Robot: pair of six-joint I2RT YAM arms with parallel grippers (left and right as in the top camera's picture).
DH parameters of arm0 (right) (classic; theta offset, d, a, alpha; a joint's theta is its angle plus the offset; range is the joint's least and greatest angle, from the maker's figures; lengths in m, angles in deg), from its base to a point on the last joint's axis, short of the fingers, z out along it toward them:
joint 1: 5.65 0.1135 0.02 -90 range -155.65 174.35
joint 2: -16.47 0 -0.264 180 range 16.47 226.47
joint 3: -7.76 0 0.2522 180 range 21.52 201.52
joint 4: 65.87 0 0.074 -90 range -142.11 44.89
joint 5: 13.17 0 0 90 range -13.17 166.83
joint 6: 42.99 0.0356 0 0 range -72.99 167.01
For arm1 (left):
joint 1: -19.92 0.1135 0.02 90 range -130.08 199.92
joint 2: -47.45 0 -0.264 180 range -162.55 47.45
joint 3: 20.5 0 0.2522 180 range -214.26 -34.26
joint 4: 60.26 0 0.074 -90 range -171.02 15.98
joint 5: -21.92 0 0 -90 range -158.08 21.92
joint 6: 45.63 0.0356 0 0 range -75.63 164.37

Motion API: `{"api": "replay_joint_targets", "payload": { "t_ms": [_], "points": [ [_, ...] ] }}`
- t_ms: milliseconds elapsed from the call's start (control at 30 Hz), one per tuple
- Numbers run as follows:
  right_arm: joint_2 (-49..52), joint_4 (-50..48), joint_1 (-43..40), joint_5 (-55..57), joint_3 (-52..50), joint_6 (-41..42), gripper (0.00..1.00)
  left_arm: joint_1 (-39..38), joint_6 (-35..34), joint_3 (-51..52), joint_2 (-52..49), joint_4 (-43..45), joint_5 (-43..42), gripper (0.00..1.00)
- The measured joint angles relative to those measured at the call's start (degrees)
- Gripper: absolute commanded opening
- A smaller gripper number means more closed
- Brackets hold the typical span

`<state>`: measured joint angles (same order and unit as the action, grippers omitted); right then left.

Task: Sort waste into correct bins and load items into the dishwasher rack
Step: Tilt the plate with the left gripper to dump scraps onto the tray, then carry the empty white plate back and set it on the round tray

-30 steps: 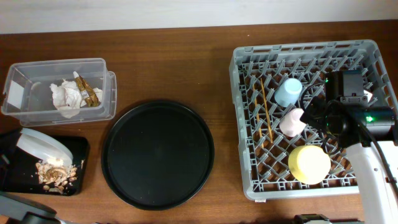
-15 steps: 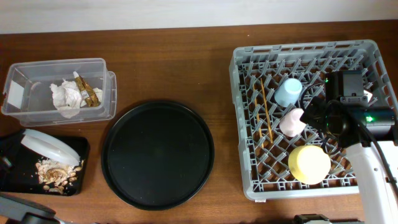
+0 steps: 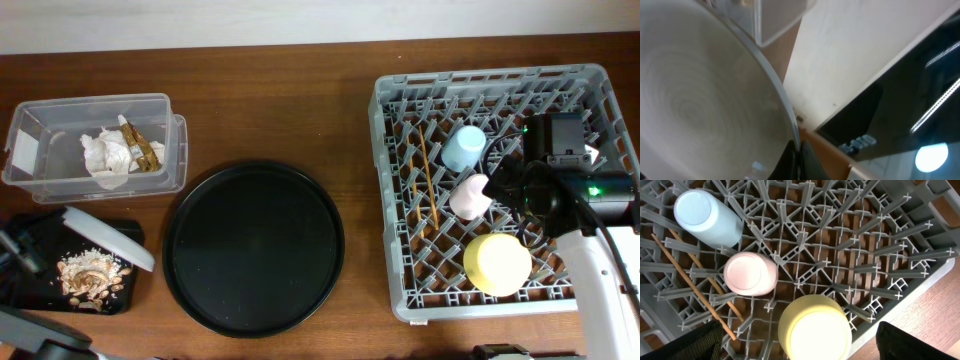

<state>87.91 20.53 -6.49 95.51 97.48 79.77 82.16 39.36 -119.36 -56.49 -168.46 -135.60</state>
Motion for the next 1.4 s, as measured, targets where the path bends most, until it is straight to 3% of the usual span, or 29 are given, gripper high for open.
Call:
{"api": "replay_joint_targets", "payload": {
  "t_ms": [167,300,533,667,867,1000,1200,1300,1367,1400],
  "points": [
    [-0.02,0.0,0.0,0.0,0.0,0.0,0.98,-6.64,7.67,0.02,1.01,-2.03,-0.44,0.01],
    [-0.02,0.02,0.0,0.0,0.0,0.02,0.98,-12.98,8.79,0.02,4.92,-2.01,0.79,0.01],
    [-0.02,0.04,0.0,0.0,0.0,0.02,0.99,-34.07,8.44,0.02,17.99,1.53,7.32,0.01],
    [-0.02,0.0,0.0,0.0,0.0,0.02,0.99,-48.46,1.27,0.04,20.7,7.72,18.27,0.01],
    [-0.02,0.04,0.0,-0.02,0.0,0.0,0.98,-71.38,-15.08,4.66,20.81,26.69,37.24,0.01],
    [-0.02,0.0,0.0,0.04,0.0,0.02,0.98,-84.19,-21.68,9.66,20.79,36.87,49.29,0.01],
    [-0.02,0.0,0.0,0.17,0.0,-0.02,0.98,-95.54,-27.47,13.88,19.45,39.8,66.71,0.02],
    [-0.02,0.02,0.0,0.17,0.0,0.02,0.99,-98.27,-28.87,14.19,15.32,40.83,70.97,0.03],
    [-0.02,0.02,0.0,0.17,0.0,0.02,0.98,-99.36,-29.51,14.23,12.17,41.07,72.15,0.21],
    [-0.02,0.02,0.0,0.17,0.0,0.0,0.99,-99.76,-30.18,14.38,10.36,41.13,72.59,0.45]
  ]
}}
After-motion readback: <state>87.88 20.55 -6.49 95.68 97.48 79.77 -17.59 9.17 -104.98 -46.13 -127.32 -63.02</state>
